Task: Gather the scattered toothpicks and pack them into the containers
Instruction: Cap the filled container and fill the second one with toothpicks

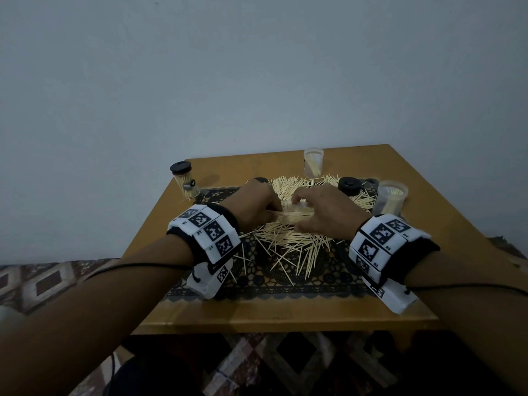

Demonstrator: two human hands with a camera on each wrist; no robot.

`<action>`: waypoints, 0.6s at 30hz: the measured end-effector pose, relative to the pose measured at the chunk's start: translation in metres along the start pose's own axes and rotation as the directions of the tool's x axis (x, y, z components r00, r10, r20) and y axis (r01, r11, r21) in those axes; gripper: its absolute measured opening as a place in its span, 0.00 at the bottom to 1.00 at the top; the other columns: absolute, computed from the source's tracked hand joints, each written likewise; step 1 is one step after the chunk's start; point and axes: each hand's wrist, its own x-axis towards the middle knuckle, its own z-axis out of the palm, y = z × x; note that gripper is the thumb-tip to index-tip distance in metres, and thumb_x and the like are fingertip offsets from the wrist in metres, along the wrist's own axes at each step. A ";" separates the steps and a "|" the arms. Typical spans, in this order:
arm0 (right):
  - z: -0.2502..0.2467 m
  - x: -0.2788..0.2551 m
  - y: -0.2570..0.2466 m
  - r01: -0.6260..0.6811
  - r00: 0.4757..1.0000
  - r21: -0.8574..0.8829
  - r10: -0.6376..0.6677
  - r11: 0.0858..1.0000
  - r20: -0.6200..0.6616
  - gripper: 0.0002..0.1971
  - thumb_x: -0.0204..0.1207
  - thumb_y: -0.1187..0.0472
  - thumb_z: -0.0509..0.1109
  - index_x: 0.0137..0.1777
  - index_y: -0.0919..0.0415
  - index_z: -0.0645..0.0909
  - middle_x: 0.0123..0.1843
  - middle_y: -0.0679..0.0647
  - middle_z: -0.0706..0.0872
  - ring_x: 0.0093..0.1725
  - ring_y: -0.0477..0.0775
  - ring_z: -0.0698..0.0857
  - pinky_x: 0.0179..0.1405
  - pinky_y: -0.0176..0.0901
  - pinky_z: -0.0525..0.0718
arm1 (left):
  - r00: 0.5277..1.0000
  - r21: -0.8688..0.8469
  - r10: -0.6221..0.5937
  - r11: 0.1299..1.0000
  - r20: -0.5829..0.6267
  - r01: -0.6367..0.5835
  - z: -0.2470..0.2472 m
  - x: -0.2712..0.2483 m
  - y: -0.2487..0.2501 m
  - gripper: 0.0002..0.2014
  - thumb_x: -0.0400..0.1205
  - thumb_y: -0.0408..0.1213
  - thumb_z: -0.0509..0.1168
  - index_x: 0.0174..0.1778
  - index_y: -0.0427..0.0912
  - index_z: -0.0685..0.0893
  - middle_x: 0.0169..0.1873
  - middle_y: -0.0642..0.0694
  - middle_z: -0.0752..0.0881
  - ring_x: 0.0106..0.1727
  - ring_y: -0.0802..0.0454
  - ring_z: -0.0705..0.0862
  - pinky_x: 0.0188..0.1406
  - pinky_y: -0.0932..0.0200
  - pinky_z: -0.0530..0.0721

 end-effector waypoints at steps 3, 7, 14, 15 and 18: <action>-0.001 0.000 0.001 -0.006 1.000 0.006 0.006 1.000 -0.003 0.26 0.66 0.47 0.81 0.62 0.53 0.79 0.55 0.56 0.85 0.53 0.57 0.82 0.51 0.50 0.83 | 0.998 -0.025 -0.034 0.999 -0.044 0.033 0.003 0.006 -0.003 0.08 0.77 0.35 0.73 0.51 0.42 0.89 0.43 0.50 0.88 0.40 0.58 0.79 0.36 0.72 0.69; -0.002 0.000 0.000 -0.002 1.000 0.014 0.002 1.000 -0.009 0.26 0.66 0.46 0.81 0.62 0.54 0.80 0.54 0.56 0.86 0.50 0.56 0.82 0.50 0.50 0.84 | 0.989 -0.183 -0.093 0.981 -0.119 0.070 0.002 0.007 -0.005 0.12 0.71 0.32 0.77 0.47 0.41 0.83 0.39 0.51 0.82 0.40 0.55 0.79 0.35 0.67 0.72; -0.004 -0.002 -0.001 -0.010 1.000 0.060 0.012 0.998 -0.029 0.26 0.68 0.48 0.80 0.63 0.55 0.79 0.56 0.57 0.86 0.49 0.56 0.84 0.49 0.50 0.85 | 0.965 -0.399 -0.182 0.912 -0.189 0.094 0.002 0.008 -0.005 0.14 0.70 0.30 0.78 0.46 0.44 0.81 0.42 0.50 0.85 0.42 0.54 0.84 0.38 0.68 0.81; -0.003 -0.001 -0.001 -0.014 0.999 0.069 0.017 0.998 -0.033 0.26 0.68 0.48 0.80 0.64 0.55 0.79 0.56 0.57 0.87 0.49 0.56 0.84 0.49 0.50 0.85 | 0.962 -0.405 -0.191 0.909 -0.193 0.099 0.003 0.008 -0.006 0.14 0.71 0.29 0.77 0.47 0.43 0.81 0.43 0.49 0.86 0.43 0.53 0.84 0.40 0.66 0.82; -0.003 -0.001 -0.001 -0.016 0.999 0.088 0.020 0.996 -0.040 0.26 0.69 0.47 0.80 0.63 0.55 0.78 0.56 0.58 0.87 0.49 0.56 0.84 0.48 0.52 0.85 | 0.951 -0.426 -0.234 0.896 -0.205 0.129 0.006 0.011 -0.009 0.14 0.75 0.22 0.69 0.52 0.43 0.82 0.47 0.45 0.86 0.47 0.51 0.85 0.46 0.58 0.84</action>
